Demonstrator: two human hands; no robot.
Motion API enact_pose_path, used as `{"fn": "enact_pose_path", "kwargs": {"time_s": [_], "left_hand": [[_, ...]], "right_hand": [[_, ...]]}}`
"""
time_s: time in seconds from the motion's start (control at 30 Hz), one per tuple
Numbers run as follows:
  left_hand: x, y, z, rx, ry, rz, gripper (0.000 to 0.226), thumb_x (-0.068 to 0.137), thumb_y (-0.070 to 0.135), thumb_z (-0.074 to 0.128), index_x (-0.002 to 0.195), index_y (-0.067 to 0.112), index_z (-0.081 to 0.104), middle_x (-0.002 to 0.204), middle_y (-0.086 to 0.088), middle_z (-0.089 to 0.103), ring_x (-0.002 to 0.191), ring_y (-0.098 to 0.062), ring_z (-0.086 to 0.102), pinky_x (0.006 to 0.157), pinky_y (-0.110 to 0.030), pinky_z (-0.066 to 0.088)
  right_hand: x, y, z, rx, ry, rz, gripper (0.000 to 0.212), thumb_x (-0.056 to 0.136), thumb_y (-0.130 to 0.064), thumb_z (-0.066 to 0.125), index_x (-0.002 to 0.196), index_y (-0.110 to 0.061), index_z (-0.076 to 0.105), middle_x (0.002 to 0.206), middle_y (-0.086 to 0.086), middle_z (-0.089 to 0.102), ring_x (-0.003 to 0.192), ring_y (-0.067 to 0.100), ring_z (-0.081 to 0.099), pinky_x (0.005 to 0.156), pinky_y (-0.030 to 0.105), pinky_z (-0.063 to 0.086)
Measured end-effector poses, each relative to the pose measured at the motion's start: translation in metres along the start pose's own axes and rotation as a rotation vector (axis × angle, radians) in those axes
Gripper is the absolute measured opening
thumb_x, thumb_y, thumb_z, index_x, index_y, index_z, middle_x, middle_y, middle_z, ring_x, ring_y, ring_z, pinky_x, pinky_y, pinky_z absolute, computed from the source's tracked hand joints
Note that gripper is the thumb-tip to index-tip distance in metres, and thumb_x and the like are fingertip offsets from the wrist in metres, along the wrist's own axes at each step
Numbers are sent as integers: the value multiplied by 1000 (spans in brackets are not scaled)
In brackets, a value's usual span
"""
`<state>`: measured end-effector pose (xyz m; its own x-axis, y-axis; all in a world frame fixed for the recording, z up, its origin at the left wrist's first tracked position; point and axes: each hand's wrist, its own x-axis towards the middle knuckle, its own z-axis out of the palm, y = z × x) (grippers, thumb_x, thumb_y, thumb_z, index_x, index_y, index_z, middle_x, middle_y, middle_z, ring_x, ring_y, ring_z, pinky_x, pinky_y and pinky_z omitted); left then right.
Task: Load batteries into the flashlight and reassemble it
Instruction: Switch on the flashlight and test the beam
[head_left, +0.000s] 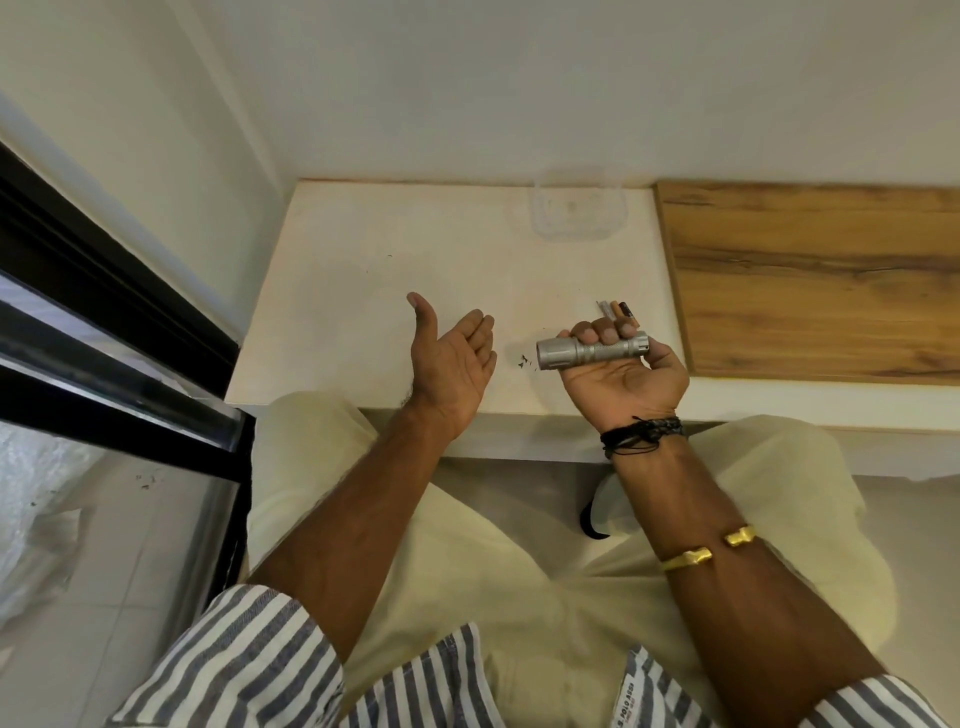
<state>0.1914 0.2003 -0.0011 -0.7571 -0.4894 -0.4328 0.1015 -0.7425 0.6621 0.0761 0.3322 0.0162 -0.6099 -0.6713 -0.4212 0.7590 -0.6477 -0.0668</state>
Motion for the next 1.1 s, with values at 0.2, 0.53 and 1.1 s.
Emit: {"fn": "enact_pose_path", "kwargs": {"time_s": [0.2,0.53,1.1], "left_hand": [[-2,2,1,-14,-33,-12,109,80,89,22,155,10,19,164,-10,19,152,-25,14,123,-41,8],[-1,3,0,-31,-13,-4,106,83,86,20,154,8,22,162,-12,23,151,-28,19,124,-43,13],[-4,4,0,-77,-38,3,106,83,86,17,154,7,24,161,-14,25,150,-30,22,123,-45,15]], "right_hand": [[-2,-1,0,-18,-20,-3,18,73,-25,48,74,-9,55,72,5,48,66,24,47,80,35,43],[-1,-2,-2,-33,5,-16,18,72,-25,45,71,-9,53,69,6,47,65,24,46,80,35,40],[-4,-2,0,-56,-10,-29,16,70,-24,46,73,-10,52,69,6,47,65,24,46,87,37,39]]}}
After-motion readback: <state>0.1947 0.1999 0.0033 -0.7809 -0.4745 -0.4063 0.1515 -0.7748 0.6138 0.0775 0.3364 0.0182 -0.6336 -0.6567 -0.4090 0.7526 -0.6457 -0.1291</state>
